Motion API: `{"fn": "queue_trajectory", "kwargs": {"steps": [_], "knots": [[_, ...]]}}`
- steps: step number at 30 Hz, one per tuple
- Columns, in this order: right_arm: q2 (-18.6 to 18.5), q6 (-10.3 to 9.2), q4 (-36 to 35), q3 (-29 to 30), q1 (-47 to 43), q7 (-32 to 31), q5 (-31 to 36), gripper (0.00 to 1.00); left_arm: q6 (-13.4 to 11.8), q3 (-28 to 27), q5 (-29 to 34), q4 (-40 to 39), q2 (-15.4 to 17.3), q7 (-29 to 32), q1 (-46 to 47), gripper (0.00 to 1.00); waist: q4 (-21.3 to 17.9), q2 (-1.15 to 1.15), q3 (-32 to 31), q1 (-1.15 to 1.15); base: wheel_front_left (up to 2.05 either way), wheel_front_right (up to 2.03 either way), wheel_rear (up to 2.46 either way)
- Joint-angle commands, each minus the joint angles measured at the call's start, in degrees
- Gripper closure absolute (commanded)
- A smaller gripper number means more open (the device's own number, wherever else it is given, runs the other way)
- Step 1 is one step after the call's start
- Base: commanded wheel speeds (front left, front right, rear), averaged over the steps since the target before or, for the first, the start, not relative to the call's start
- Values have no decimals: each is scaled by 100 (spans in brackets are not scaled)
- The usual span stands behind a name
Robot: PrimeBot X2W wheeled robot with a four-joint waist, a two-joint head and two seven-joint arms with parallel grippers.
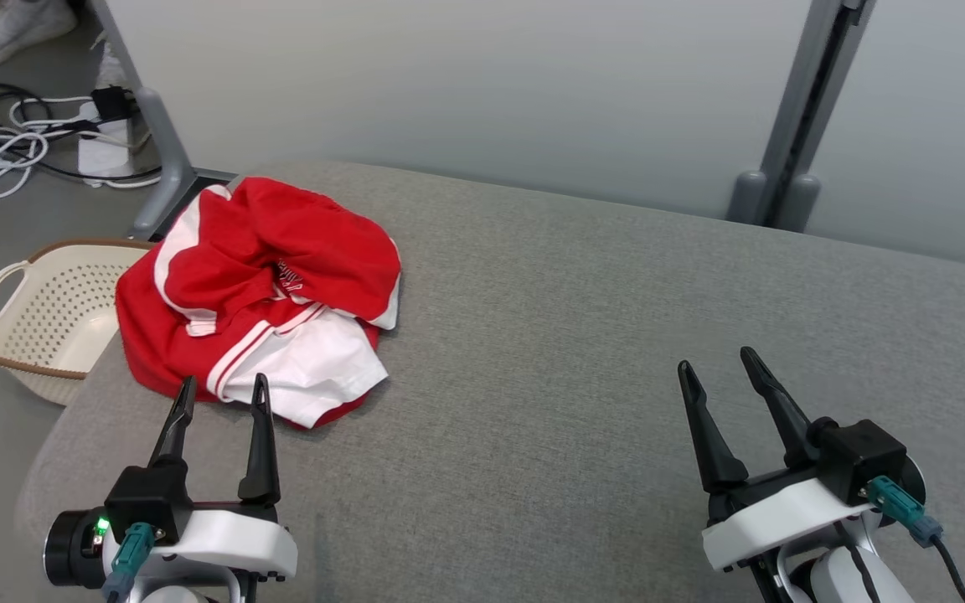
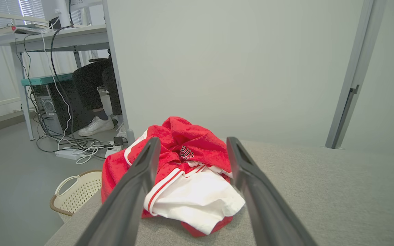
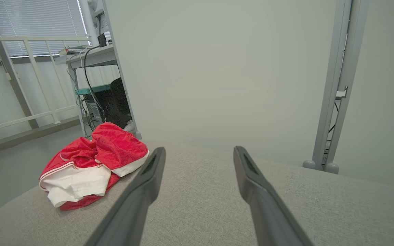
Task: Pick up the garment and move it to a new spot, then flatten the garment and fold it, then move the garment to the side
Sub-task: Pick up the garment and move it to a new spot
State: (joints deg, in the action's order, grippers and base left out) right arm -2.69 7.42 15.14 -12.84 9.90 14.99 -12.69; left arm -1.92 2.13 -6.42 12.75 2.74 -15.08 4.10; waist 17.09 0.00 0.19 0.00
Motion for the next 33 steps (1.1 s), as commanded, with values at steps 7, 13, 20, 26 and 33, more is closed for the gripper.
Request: {"fn": "queue_trajectory", "kwargs": {"steps": [7, 13, 20, 26, 33], "knots": [[-40, 13, -34, -127, -38, 30, -104, 0, -49, -99, -82, 22, 25, -13, -40, 0, 642, 0, -46, 0, 0, 0, 0], [-42, 13, -31, -185, -46, 30, -154, 0, -3, -166, -78, 42, 23, -14, -65, 0, 788, 0, -91, 0, 0, 0, 0], [-40, 13, -51, -279, -16, 31, -184, 0, -53, -230, -175, 6, 27, -14, -64, 0, 745, 0, -75, 0, 0, 0, 0], [-39, 13, -113, -384, 39, 31, -199, 0, 193, -260, -423, 119, 97, -14, 161, 0, 594, 0, -3, 0, 0, 0, 0], [-44, 13, -284, -485, 205, 30, -54, 0, 628, -434, -883, 310, 561, 640, 1131, 0, 278, 0, 323, 0, 0, 0, 0]]}}
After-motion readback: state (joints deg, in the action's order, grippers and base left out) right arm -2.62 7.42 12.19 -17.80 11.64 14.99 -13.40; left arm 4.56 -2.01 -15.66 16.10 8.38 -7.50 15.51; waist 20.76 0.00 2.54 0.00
